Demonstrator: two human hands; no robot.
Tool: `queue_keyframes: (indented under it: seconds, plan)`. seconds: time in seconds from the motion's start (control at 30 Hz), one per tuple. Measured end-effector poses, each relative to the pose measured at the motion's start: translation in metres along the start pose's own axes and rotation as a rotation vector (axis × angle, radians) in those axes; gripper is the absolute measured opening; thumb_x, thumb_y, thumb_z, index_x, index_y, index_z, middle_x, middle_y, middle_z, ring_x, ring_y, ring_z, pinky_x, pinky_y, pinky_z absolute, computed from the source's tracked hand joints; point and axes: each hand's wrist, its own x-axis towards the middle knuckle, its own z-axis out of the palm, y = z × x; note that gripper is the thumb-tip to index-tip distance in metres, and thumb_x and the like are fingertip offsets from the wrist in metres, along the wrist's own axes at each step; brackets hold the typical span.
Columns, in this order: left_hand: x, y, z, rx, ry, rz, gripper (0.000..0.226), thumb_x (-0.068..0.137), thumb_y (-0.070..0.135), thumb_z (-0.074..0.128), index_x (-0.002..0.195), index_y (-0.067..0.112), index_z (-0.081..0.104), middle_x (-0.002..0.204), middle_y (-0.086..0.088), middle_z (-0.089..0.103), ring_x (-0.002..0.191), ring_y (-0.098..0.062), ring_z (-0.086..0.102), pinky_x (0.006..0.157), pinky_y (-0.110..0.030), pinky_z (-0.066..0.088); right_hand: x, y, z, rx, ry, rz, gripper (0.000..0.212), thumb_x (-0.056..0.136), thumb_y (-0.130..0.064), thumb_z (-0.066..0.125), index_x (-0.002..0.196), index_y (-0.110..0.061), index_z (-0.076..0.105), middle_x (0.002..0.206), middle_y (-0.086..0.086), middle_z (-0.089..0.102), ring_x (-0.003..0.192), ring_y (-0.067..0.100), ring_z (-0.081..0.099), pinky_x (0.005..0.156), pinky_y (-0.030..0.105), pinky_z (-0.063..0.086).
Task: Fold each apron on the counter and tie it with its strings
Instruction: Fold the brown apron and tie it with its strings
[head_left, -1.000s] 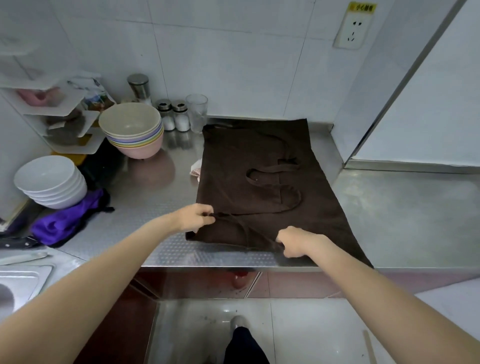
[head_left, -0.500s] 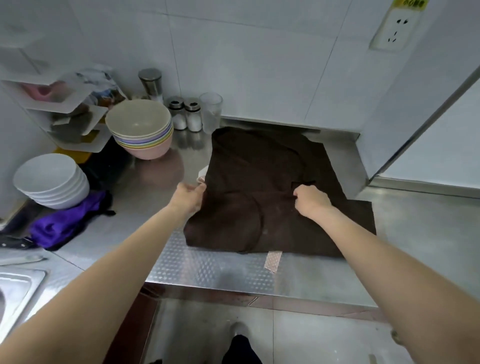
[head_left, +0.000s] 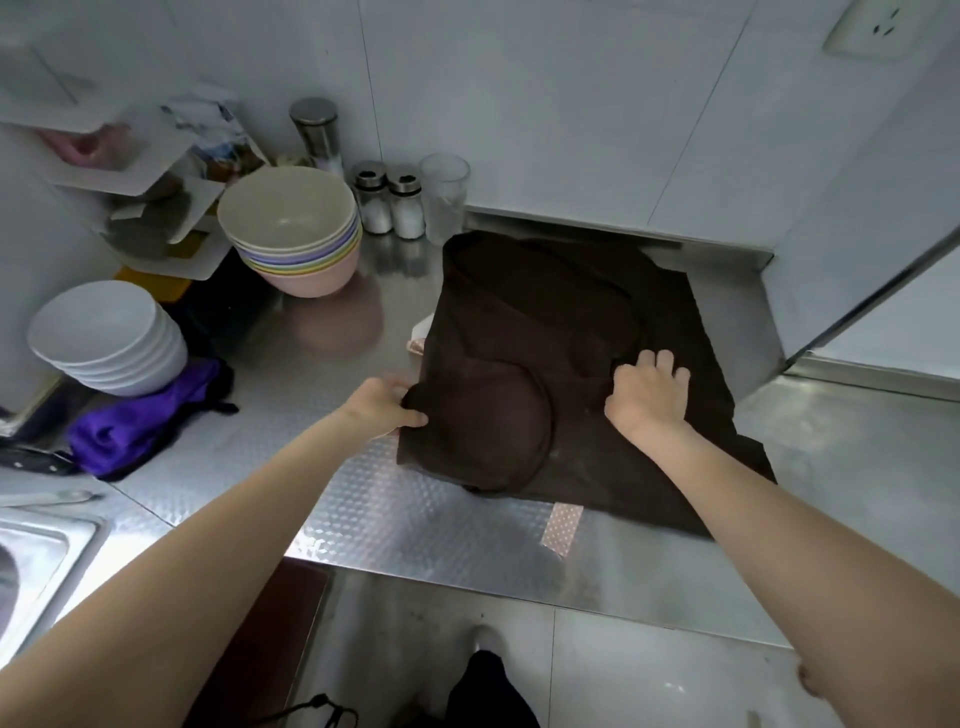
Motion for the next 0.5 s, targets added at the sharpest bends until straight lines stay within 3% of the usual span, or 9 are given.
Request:
queue_keyframes:
  seconds: [0.13, 0.23, 0.3, 0.37, 0.5]
  plan:
    - [-0.002, -0.004, 0.009, -0.163, 0.005, -0.033, 0.037, 0.091, -0.007, 0.048, 0.127, 0.001, 0.043, 0.124, -0.020, 0.053, 0.112, -0.031, 0.054, 0.096, -0.042, 0.047, -0.002, -0.015, -0.008, 0.274, -0.092, 0.002, 0.027, 0.093, -0.019, 0.053, 0.119, -0.010, 0.054, 0.128, 0.012, 0.042, 0.108, 0.031, 0.052, 0.076, 0.034, 0.043]
    - [-0.004, -0.009, 0.020, -0.192, -0.006, -0.048, 0.033, 0.095, -0.006, 0.038, 0.128, -0.004, 0.044, 0.114, -0.019, 0.055, 0.102, -0.027, 0.053, 0.092, -0.037, 0.046, -0.005, -0.033, -0.010, 0.527, -0.133, -0.048, 0.027, 0.092, -0.015, 0.054, 0.117, -0.008, 0.053, 0.122, 0.012, 0.049, 0.094, 0.032, 0.063, 0.081, 0.037, 0.053]
    - [-0.005, -0.012, 0.024, -0.191, -0.012, -0.049, 0.031, 0.097, -0.002, 0.037, 0.126, -0.004, 0.048, 0.119, -0.019, 0.056, 0.103, -0.026, 0.054, 0.092, -0.034, 0.044, -0.009, -0.045, -0.009, 0.653, -0.204, -0.110, 0.030, 0.090, -0.012, 0.055, 0.119, -0.007, 0.051, 0.119, 0.012, 0.052, 0.084, 0.032, 0.068, 0.082, 0.039, 0.055]
    - [-0.002, -0.017, 0.023, -0.091, 0.041, -0.051, 0.028, 0.098, 0.010, 0.043, 0.120, -0.003, 0.054, 0.120, -0.020, 0.059, 0.107, -0.030, 0.057, 0.095, -0.035, 0.046, -0.009, -0.053, -0.006, 0.616, -0.244, -0.149, 0.034, 0.089, -0.011, 0.055, 0.122, -0.006, 0.052, 0.119, 0.015, 0.056, 0.093, 0.033, 0.066, 0.087, 0.039, 0.053]
    - [0.000, -0.022, 0.014, 0.250, 0.175, -0.081, 0.034, 0.095, 0.027, 0.049, 0.084, -0.002, 0.063, 0.093, -0.022, 0.064, 0.097, -0.036, 0.062, 0.087, -0.040, 0.052, -0.003, -0.056, -0.001, 0.648, -0.227, -0.026, 0.029, 0.090, -0.009, 0.053, 0.118, -0.006, 0.060, 0.114, 0.019, 0.061, 0.098, 0.035, 0.065, 0.091, 0.040, 0.052]
